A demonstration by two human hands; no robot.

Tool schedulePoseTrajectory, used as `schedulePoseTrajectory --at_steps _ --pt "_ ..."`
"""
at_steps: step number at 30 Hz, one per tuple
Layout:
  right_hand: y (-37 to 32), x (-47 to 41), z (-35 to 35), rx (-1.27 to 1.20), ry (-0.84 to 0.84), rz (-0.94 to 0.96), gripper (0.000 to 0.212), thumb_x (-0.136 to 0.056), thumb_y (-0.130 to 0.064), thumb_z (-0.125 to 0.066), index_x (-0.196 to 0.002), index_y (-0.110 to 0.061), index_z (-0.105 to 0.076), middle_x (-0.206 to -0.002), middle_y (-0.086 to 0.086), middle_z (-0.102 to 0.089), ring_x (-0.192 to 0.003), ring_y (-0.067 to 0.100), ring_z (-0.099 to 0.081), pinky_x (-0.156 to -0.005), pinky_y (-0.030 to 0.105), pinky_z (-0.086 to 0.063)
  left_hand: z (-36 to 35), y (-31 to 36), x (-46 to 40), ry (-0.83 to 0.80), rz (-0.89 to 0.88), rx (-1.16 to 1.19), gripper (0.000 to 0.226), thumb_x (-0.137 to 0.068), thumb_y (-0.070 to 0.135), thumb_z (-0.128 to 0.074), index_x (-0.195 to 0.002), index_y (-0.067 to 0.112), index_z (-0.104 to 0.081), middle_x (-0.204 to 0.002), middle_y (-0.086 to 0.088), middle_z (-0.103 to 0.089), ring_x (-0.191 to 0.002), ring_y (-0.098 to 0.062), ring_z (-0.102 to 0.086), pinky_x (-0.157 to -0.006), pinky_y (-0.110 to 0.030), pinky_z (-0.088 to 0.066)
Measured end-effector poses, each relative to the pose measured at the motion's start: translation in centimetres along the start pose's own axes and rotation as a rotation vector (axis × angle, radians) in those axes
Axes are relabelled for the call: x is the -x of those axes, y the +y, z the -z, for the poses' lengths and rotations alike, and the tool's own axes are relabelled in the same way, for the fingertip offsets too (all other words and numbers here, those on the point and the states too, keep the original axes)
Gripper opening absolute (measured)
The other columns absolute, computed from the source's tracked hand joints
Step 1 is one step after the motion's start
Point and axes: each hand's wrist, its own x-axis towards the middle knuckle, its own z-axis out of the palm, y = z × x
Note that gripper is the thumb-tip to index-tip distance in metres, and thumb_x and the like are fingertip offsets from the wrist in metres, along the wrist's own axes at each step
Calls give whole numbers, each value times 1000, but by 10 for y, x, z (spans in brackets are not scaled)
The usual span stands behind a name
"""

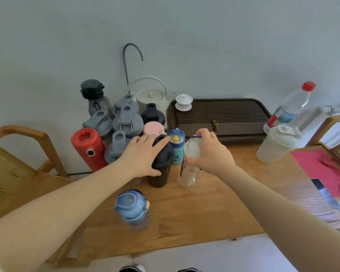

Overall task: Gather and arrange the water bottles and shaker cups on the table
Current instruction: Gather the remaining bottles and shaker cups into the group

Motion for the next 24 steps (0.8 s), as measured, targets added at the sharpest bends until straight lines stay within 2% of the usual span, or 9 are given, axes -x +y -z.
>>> schedulePoseTrajectory --at_steps 3,7,10,12,14,17,21,24 --pt "-11 -4 -7 -22 62 -31 72 -69 -44 -72 -125 -22 -34 -125 4 -46 -101 25 -55 -73 33 -47 -4 -2 2 17 -10 -39 101 -73 53 -64 -144 22 1 -137 -12 -34 -122 -29 -38 -100 -39 -32" --pt "-24 -8 -15 -20 101 -66 73 -69 -47 -70 -126 -21 -33 -126 6 -46 -106 28 -55 -82 41 -52 -6 4 5 101 17 -68 90 -75 50 -63 -141 12 -14 -132 -16 -37 -111 -31 -44 -91 -39 -39" --pt "-29 -8 -18 -15 110 -81 73 -69 -49 -69 -127 -21 -33 -127 6 -45 -106 29 -55 -84 44 -53 -7 6 5 111 22 -49 86 -75 52 -62 -138 10 -19 -133 -16 -36 -111 -32 -44 -87 -39 -40" --pt "-27 -8 -17 -24 99 -76 74 -69 -50 -70 -127 -22 -34 -128 7 -45 -106 29 -55 -84 46 -53 -6 5 5 134 29 16 87 -74 57 -60 -137 11 -20 -136 -16 -33 -115 -32 -41 -89 -39 -39" --pt "-23 -8 -14 -57 69 -73 80 -69 -51 -70 -132 -22 -31 -133 9 -43 -109 29 -54 -88 44 -51 -3 5 5 181 8 78 89 -75 60 -57 -139 12 -18 -146 -17 -23 -126 -33 -32 -97 -42 -35" --pt "-16 -8 -7 -113 24 -58 92 -71 -50 -69 -143 -24 -18 -143 10 -37 -121 28 -48 -93 38 -45 9 12 2 213 -82 174 85 -79 57 -53 -142 14 -17 -153 -15 -10 -137 -31 -17 -108 -44 -26" --pt "2 -4 0 -219 -57 11 85 -83 -51 -56 -148 -26 -6 -154 9 -24 -135 27 -37 -104 39 -36 30 32 -8 246 -190 297 71 -84 48 -51 -141 16 -24 -154 -10 -13 -139 -26 -14 -111 -42 -21" --pt "34 -3 14 -303 -25 20 71 -90 -48 -46 -148 -24 -13 -155 7 -23 -137 24 -35 -108 38 -33 45 53 -22 295 -216 375 61 -85 38 -55 -136 13 -34 -150 -9 -25 -138 -26 -20 -111 -43 -24"
